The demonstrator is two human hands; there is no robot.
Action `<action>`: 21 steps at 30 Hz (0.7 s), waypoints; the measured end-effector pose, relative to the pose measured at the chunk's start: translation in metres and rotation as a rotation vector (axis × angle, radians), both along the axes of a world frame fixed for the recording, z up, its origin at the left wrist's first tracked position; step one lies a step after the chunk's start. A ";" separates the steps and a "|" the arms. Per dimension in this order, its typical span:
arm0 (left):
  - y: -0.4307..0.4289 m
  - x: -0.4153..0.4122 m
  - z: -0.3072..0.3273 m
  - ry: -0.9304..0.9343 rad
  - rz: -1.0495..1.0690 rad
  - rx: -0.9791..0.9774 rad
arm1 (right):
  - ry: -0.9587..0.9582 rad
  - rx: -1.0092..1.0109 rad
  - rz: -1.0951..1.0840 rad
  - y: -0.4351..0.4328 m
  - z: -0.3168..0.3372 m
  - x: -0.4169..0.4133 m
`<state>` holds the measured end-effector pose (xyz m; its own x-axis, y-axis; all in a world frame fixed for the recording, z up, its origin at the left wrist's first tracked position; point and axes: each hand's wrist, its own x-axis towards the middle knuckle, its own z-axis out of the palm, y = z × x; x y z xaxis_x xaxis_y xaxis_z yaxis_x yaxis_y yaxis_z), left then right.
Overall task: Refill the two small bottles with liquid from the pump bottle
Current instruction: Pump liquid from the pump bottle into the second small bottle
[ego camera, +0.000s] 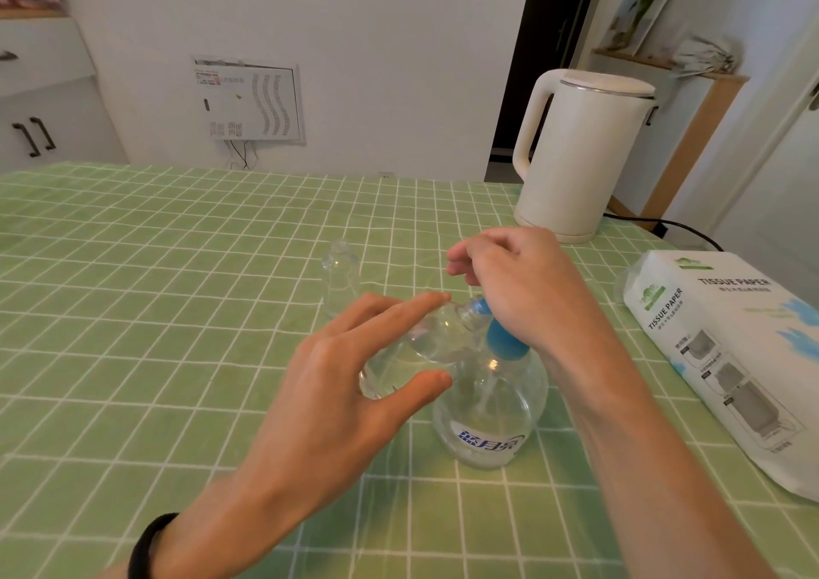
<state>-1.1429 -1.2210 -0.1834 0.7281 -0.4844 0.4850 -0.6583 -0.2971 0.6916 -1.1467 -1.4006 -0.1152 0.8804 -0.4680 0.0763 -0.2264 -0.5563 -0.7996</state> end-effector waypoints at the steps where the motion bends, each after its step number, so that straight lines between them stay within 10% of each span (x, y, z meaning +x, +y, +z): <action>1: 0.000 0.001 -0.001 0.002 -0.001 0.001 | 0.003 0.015 -0.004 -0.001 -0.001 0.001; 21: 0.001 0.004 -0.002 -0.004 0.006 0.015 | -0.033 0.052 0.019 -0.001 -0.007 0.002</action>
